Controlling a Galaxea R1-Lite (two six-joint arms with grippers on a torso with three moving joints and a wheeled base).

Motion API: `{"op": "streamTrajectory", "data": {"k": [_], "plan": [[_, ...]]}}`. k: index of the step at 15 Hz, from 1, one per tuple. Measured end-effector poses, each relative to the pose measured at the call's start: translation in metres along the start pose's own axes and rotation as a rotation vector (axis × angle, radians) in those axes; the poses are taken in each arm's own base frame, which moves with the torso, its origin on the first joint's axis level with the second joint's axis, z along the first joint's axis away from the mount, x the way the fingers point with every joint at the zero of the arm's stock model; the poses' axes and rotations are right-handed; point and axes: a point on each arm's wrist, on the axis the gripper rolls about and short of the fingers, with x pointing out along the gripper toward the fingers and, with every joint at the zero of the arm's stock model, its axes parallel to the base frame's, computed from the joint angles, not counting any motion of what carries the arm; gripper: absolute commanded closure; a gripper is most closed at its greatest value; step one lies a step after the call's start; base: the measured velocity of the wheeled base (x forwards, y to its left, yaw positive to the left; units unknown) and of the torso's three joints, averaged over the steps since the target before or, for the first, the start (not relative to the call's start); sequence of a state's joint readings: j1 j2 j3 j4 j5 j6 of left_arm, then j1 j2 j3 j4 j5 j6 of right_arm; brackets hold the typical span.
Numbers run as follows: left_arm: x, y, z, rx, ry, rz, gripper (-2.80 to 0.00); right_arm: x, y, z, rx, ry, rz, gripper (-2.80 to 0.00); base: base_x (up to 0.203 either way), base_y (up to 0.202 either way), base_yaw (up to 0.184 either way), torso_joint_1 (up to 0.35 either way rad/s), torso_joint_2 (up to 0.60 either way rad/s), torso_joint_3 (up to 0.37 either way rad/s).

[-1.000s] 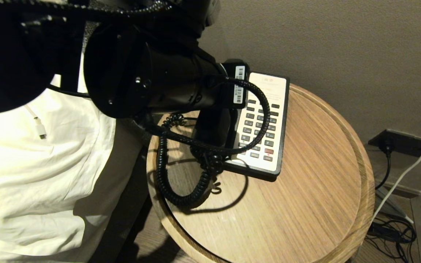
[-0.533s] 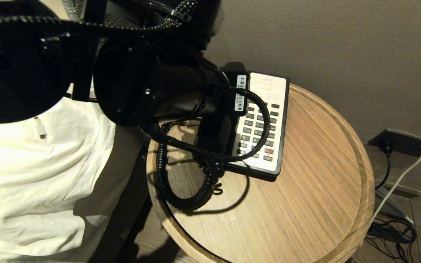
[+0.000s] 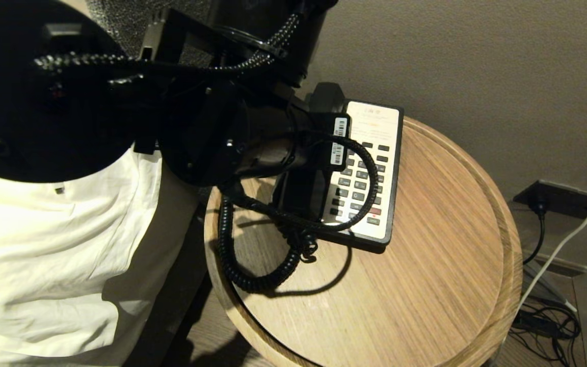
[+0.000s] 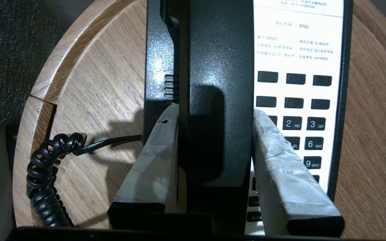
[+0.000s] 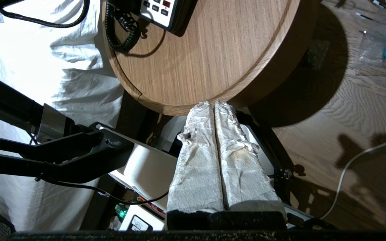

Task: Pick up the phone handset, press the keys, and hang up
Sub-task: Put the handset back

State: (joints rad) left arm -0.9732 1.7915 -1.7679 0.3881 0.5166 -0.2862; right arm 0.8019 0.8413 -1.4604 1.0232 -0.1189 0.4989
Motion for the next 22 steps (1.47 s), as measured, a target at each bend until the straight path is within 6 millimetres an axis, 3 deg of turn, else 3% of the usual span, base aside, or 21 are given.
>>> {"op": "streamTrajectory", "data": {"k": [21,22], "plan": [[0.0090,0.0028,-0.0048,0.007,0.025,0.008,0.00,0.0021,-0.0038,-0.0077,-0.001,0.021,-0.006,0.00,0.000,0.000,0.000,0.000,0.00,0.000],[0.0095,0.0025,-0.0055,0.013,0.027,0.008,-2.80,0.0022,-0.0039,-0.0078,-0.001,0.021,-0.006,0.00,0.000,0.000,0.000,0.000,0.00,0.000]]}}
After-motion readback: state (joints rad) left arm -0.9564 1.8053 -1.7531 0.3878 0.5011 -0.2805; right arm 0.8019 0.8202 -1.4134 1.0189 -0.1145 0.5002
